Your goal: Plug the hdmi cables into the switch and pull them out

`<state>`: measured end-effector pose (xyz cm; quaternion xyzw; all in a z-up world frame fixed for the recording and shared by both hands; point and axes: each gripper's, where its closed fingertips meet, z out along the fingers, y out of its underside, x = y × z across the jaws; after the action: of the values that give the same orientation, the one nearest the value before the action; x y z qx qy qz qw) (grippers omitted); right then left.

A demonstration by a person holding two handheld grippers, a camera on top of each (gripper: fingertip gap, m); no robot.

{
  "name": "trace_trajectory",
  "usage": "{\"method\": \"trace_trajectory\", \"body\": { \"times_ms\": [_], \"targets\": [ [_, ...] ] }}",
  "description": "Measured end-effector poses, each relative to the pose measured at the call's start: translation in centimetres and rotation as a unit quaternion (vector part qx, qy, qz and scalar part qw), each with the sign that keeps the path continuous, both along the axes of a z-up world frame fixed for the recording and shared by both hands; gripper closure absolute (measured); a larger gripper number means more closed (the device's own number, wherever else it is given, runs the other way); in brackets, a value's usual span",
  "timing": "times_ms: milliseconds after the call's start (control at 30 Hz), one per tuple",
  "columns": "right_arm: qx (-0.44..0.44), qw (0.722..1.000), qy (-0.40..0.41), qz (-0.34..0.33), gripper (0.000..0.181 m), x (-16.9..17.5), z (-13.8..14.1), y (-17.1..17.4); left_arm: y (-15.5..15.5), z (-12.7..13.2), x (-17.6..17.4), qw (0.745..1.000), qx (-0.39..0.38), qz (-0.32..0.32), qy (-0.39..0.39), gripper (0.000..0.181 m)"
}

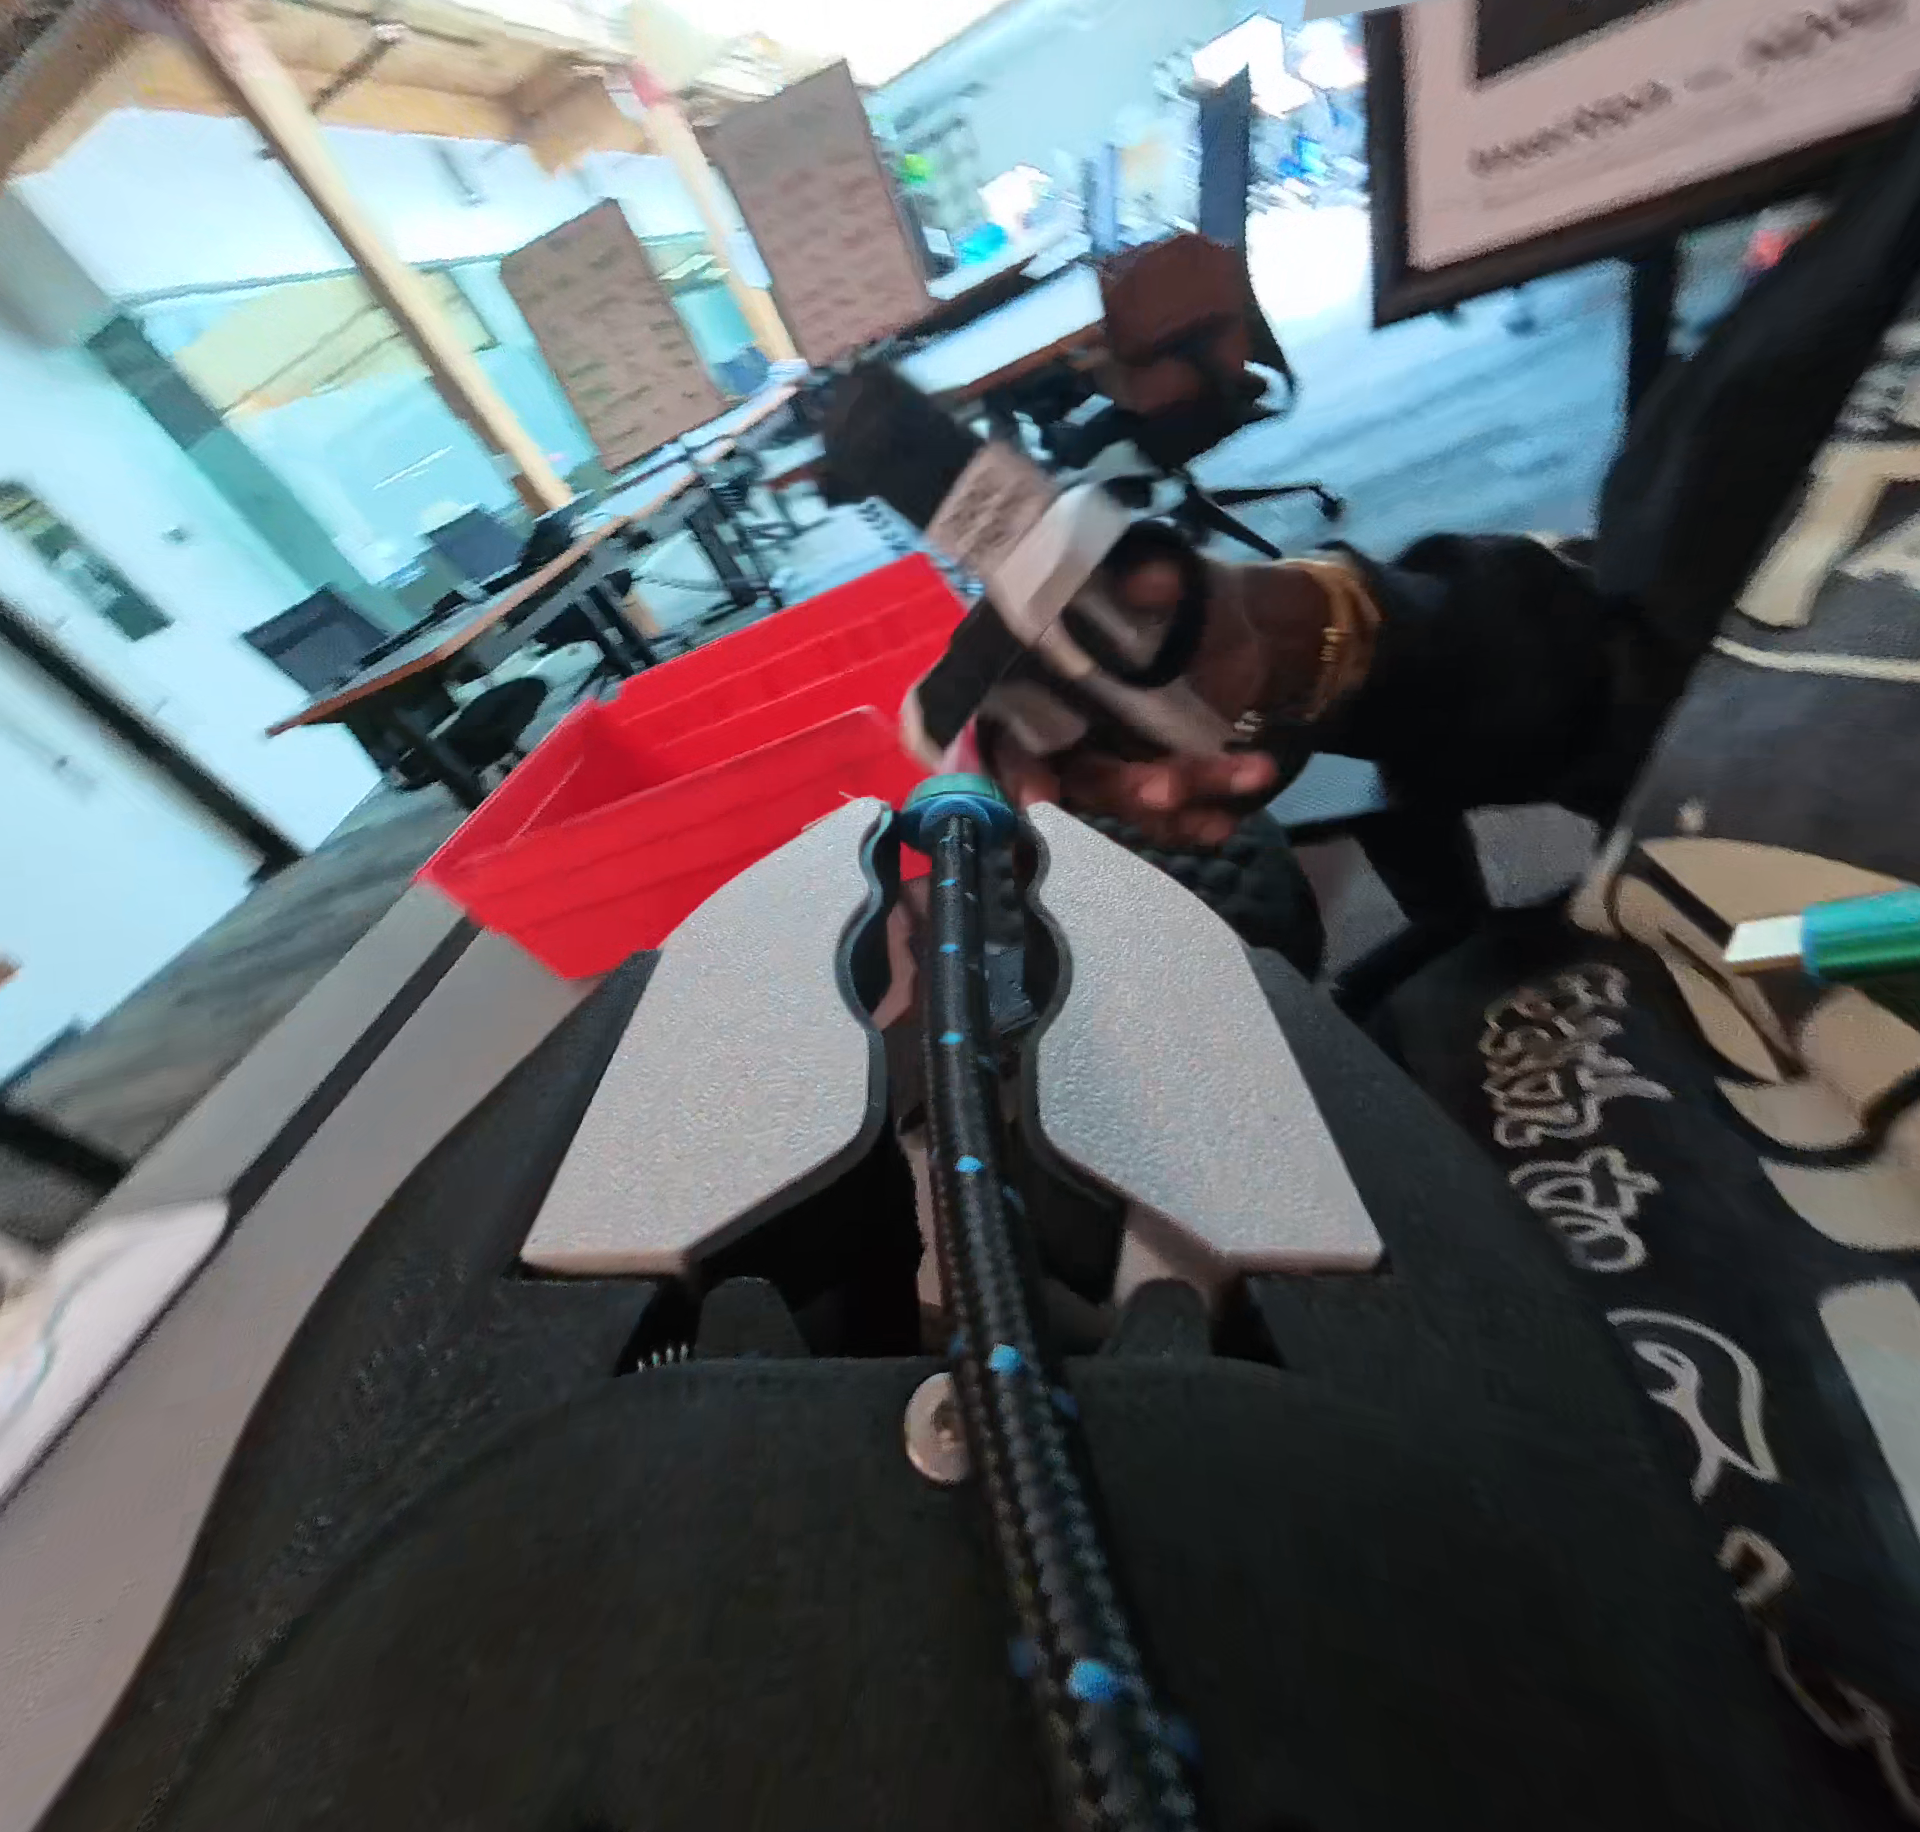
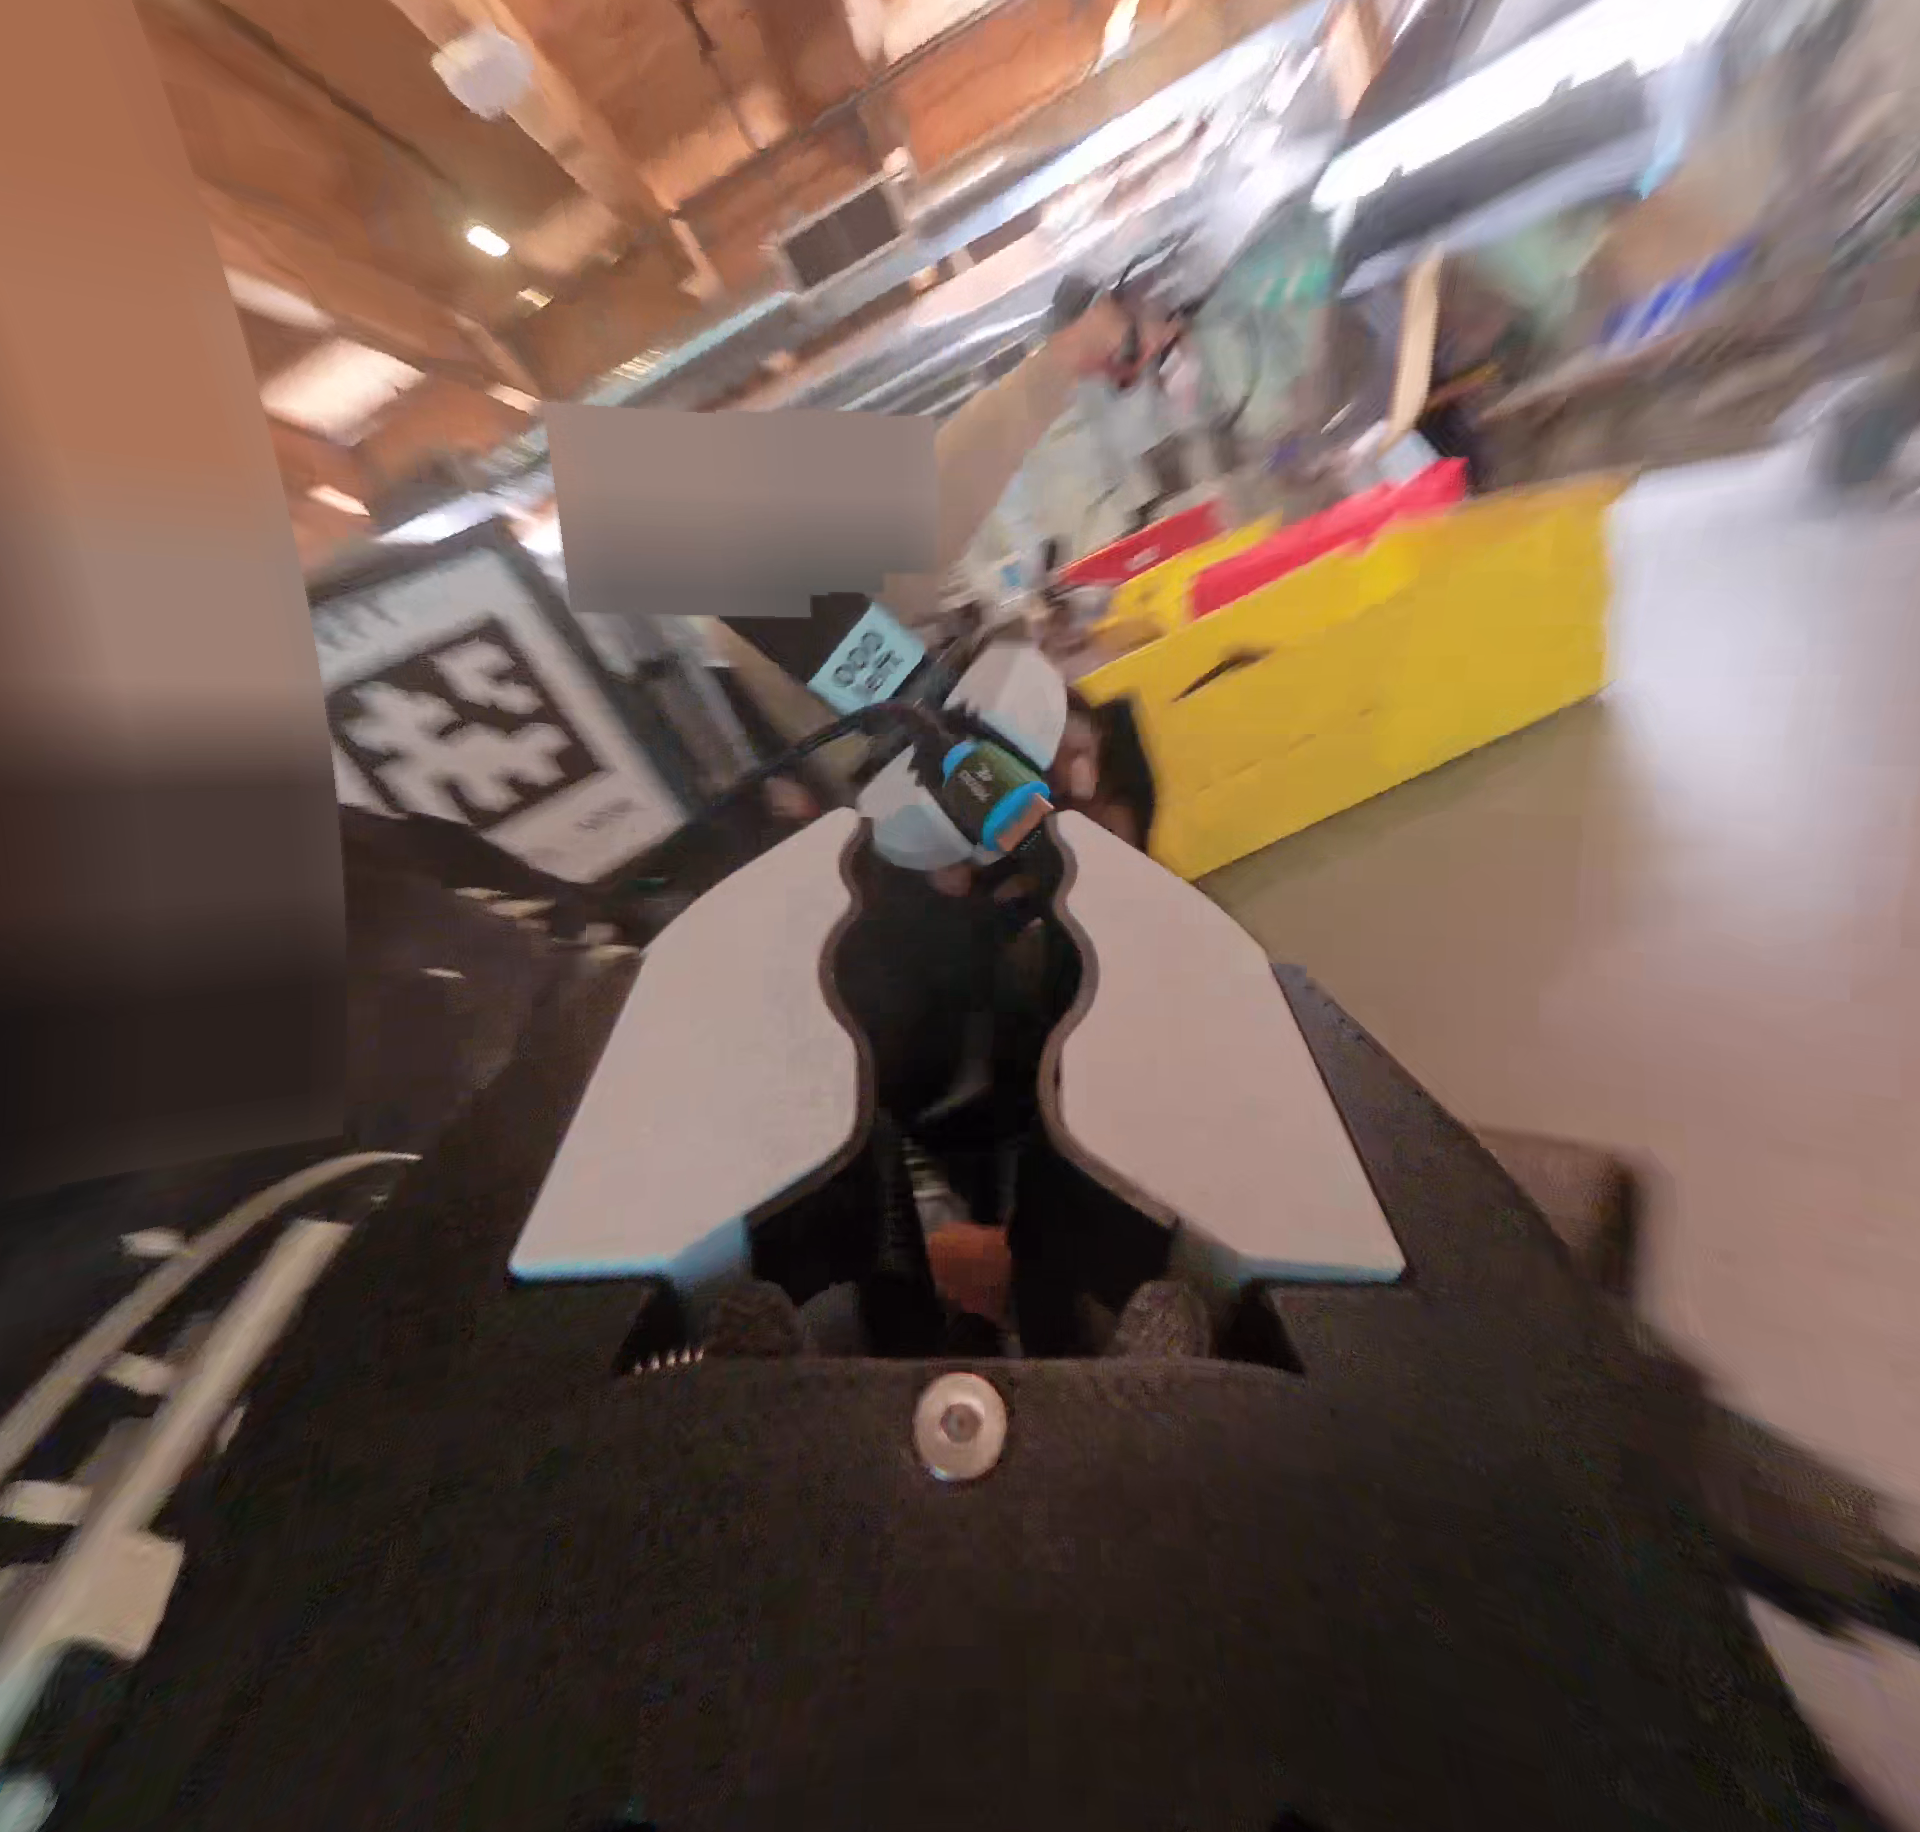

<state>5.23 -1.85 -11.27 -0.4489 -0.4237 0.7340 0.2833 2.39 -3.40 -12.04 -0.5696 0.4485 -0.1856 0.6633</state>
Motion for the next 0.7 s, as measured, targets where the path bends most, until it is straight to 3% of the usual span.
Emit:
{"method": "trace_trajectory", "body": {
  "times_ms": [67,167,233,300,400,500,567,700],
  "targets": [
    [0.097,0.99,0.012,-0.102,0.149,1.3,0.8,2.2,1.0,-0.5,-2.2,0.996,-0.025,0.06,-0.059,0.161],
    [0.24,0.956,-0.066,-0.156,0.146,2.4,-0.8,3.7,1.5,-1.6,-4.5,0.983,-0.065,0.111,-0.127,0.161],
    [0.344,0.911,-0.148,-0.172,0.144,2.6,-2.8,4.8,1.0,-2.1,-4.7,0.983,-0.075,0.101,-0.137,0.161],
    [0.433,0.845,-0.26,-0.177,0.145,2.8,-5.2,6.6,0.6,-2.6,-4.4,0.984,-0.081,0.086,-0.131,0.161],
    [0.516,0.747,-0.41,-0.084,0.141,3.4,-9.2,7.8,0.2,-3.3,-4.0,0.987,-0.08,0.075,-0.116,0.161],
    [0.581,0.662,-0.473,0.021,0.124,3.5,-11.4,8.7,0.1,-3.4,-3.9,0.988,-0.08,0.071,-0.112,0.161],
    [0.597,0.64,-0.478,0.077,0.119,2.9,-11.7,9.2,0.1,-3.6,-3.9,0.988,-0.082,0.069,-0.109,0.161],
    [0.577,0.636,-0.468,0.207,0.12,2.0,-12.2,8.1,-0.2,-3.7,-3.5,0.99,-0.077,0.056,-0.099,0.161]
  ]
}}
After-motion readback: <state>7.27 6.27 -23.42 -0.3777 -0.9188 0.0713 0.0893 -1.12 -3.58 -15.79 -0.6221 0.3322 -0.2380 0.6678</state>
